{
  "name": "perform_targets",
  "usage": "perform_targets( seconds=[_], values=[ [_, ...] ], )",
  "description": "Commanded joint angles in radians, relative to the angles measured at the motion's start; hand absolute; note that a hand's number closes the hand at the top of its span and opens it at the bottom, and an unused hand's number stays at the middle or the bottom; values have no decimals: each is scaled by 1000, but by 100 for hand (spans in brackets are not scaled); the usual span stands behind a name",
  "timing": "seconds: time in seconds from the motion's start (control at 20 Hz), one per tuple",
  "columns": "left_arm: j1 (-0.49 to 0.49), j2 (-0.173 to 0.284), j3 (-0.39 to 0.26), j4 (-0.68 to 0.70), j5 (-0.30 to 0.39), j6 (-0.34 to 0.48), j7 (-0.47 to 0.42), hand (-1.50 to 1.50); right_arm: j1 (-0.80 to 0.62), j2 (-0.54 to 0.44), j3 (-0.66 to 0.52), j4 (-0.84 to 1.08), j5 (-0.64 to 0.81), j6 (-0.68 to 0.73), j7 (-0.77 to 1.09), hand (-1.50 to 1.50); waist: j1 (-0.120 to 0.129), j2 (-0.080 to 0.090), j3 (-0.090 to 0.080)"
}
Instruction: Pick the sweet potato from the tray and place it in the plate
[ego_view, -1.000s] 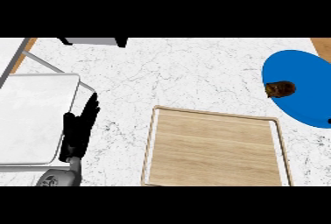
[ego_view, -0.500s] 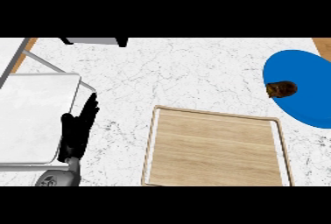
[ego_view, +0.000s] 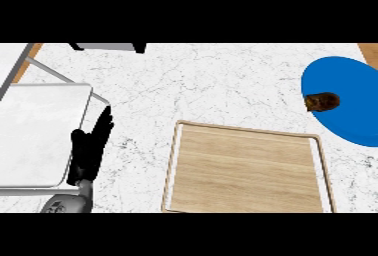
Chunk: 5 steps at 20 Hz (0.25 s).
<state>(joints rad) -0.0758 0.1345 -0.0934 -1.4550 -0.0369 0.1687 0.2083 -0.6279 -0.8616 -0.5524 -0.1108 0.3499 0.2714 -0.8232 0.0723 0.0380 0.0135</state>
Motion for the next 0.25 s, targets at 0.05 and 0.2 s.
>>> perform_targets(
  seconds=[0.05,0.2],
  values=[
    [12,-13,-14,-18,-10,10,0,0,-1,-10,-4,5,1,-17,24,-150,16,1,1],
    [-17,-18,-9,-23,-10,20,24,0,32,-12,-13,0,-4,-40,-14,-150,3,0,2]
  ],
)
